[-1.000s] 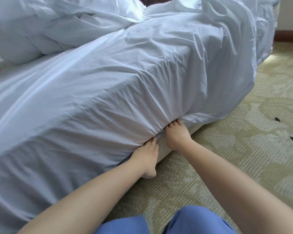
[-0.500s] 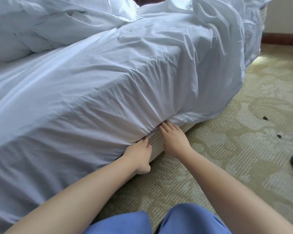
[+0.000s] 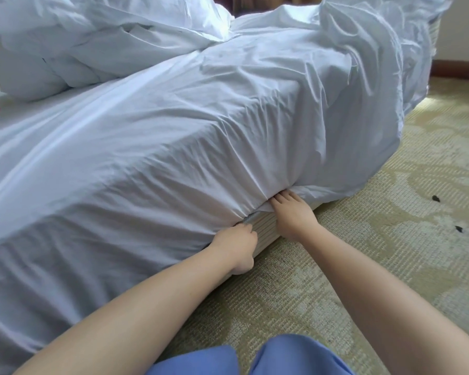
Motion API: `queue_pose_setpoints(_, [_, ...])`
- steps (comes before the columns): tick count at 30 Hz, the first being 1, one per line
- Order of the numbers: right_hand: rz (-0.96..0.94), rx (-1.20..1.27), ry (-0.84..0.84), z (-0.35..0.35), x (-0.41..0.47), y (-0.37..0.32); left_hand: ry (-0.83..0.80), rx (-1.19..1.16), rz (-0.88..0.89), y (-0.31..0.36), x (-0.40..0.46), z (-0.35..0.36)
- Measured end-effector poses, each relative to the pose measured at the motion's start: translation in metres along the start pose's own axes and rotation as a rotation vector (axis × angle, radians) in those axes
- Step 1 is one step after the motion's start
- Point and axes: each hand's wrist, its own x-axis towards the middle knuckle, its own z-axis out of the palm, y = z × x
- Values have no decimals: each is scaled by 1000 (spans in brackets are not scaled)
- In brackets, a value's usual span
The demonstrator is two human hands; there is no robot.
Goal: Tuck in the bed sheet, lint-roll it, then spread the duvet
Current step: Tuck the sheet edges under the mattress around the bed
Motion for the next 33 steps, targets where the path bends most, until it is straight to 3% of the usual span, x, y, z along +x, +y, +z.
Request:
queue_pose_setpoints(10, [11,48,-23,-35,-43,20,245,31,91,23,3,-33])
queue_pose_setpoints(15, [54,33,-5,-59,-49,32,339,157,91,14,0,-57])
queue_pose_setpoints(23, [120,15,57,-94,-27,52,506,89,90,12,36,-98])
queue_pose_setpoints(33, [268,-115,-73,-106,-23,111,547,-1,165,37,106,-106])
